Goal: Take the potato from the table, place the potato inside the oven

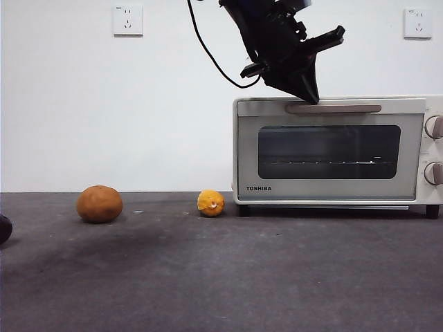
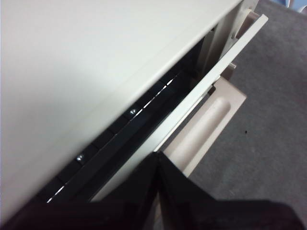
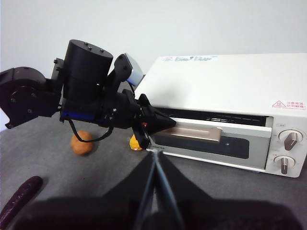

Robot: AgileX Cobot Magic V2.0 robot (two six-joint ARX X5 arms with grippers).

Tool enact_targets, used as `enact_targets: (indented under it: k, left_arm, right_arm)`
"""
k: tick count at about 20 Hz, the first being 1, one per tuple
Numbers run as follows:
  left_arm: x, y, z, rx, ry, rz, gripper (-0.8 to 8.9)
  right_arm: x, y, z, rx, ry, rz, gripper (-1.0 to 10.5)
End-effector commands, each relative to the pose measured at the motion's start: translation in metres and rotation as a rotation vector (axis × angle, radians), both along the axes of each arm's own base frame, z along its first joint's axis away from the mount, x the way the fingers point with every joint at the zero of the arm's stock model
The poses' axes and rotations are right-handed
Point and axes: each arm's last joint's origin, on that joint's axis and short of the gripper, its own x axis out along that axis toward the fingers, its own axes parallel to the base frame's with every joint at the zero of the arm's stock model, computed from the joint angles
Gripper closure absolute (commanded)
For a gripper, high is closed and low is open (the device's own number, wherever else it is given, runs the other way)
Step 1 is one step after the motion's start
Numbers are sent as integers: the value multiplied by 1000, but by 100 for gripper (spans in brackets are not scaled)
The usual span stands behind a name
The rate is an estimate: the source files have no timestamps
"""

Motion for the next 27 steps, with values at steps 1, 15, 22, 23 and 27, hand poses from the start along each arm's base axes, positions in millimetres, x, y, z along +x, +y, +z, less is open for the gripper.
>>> enact_targets:
  k: [1, 15, 22, 23, 27]
  left_arm:
    - [6, -1, -52, 148, 130, 17, 819]
    - [-11, -19, -80, 248, 225, 3, 819]
    - [-19, -26, -82, 282, 205, 18, 819]
    - [-19, -26, -82, 283, 208, 20, 819]
    - [-21, -24, -85, 304, 242, 30, 819]
  right_arm:
    - [-2, 0, 2, 1, -12, 11, 946]
    - [-28, -1, 4, -15, -47, -35, 946]
    - [-36, -2, 5, -17, -58, -45, 945]
    - [-37, -2, 5, -17, -59, -45, 945]
    - [-39, -2, 4, -18, -44, -46, 945]
